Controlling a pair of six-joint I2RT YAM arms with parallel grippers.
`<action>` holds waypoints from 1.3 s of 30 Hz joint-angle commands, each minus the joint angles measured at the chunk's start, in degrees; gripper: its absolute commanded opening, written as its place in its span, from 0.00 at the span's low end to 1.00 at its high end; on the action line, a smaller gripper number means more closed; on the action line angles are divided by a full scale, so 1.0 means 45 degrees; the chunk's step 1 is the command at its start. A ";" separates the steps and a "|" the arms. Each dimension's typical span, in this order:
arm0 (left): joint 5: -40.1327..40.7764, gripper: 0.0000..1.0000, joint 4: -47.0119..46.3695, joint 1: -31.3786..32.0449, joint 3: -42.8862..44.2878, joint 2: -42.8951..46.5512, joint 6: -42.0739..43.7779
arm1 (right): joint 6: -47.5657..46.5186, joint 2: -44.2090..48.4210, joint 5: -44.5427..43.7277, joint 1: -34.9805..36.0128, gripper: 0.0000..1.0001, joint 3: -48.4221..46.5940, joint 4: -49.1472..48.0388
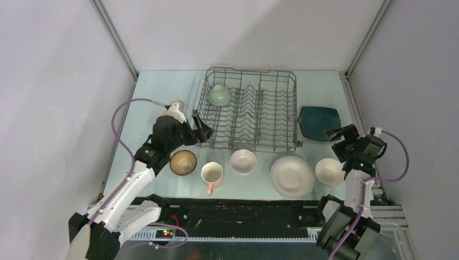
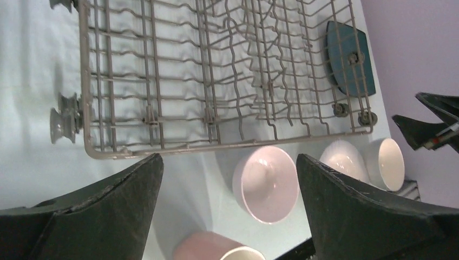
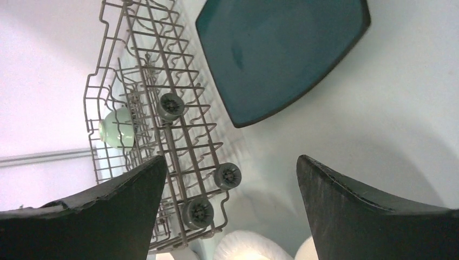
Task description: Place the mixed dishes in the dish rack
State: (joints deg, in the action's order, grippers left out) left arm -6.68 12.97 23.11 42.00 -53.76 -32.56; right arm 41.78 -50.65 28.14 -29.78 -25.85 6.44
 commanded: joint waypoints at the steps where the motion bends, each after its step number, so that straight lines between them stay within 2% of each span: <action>1: -0.1084 1.00 -0.0086 0.0020 -0.0434 0.1077 -0.0484 | 0.0772 -0.0458 0.1513 -0.0855 0.92 0.0476 -0.2439; 7: -0.3747 1.00 -0.1079 0.0044 -0.0661 0.0755 -0.1452 | 0.1963 -0.0917 0.0567 -0.0999 0.92 0.1677 -0.4511; 9: -0.4053 1.00 -0.1256 0.0050 -0.0695 0.0613 -0.1615 | 0.2336 -0.1276 0.0222 -0.0958 0.91 0.1849 -0.5180; 17: -0.4511 1.00 -0.1142 0.0040 -0.0800 0.0812 -0.1695 | 0.2579 -0.3114 -0.1635 -0.0945 0.91 0.1600 -0.6017; 24: -0.4121 1.00 -0.0051 0.0021 -0.0599 0.1428 -0.1084 | 0.2580 -0.5003 -0.1569 -0.0788 0.89 0.0566 -0.6015; 33: -0.4082 1.00 -0.0439 0.0021 -0.0832 0.1402 -0.1233 | 0.1992 -0.2635 -0.2927 0.0029 0.89 0.0398 -0.3970; 39: -0.4048 1.00 -0.0354 0.0023 -0.0741 0.1456 -0.1185 | 0.2069 -0.1158 -0.2863 -0.0007 0.89 0.0368 -0.2005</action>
State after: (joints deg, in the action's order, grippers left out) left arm -24.64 12.19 23.14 38.26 -47.88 -38.59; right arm 51.79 -58.89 16.67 -29.80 -22.02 -9.52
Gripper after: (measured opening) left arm 0.996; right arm 0.894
